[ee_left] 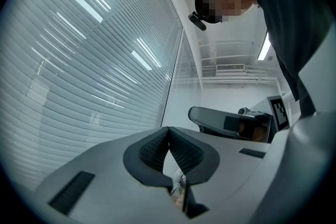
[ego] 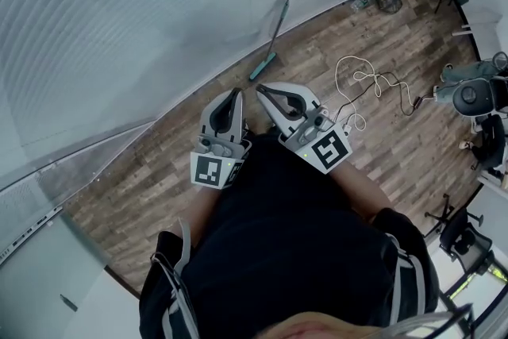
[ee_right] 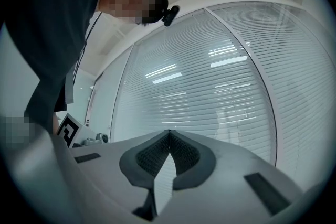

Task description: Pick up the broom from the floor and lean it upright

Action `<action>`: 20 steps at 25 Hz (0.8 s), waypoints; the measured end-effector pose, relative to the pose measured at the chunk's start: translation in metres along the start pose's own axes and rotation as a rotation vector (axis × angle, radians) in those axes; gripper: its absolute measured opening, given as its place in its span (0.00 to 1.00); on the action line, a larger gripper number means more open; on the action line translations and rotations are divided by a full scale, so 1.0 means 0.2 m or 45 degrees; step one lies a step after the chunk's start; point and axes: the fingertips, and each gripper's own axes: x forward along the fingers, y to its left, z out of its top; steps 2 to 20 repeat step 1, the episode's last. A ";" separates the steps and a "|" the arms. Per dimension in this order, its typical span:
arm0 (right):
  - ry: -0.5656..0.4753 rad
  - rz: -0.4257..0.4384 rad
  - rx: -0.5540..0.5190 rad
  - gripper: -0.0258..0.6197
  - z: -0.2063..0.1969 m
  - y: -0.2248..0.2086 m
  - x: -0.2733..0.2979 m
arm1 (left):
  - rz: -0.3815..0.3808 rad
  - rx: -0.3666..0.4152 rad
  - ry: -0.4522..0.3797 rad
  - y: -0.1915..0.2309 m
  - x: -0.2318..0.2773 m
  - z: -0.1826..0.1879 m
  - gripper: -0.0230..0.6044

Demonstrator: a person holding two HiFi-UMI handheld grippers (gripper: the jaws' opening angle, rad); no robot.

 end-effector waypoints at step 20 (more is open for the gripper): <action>-0.008 -0.002 -0.004 0.07 0.00 0.01 0.01 | 0.002 0.001 -0.006 0.01 -0.01 0.00 0.07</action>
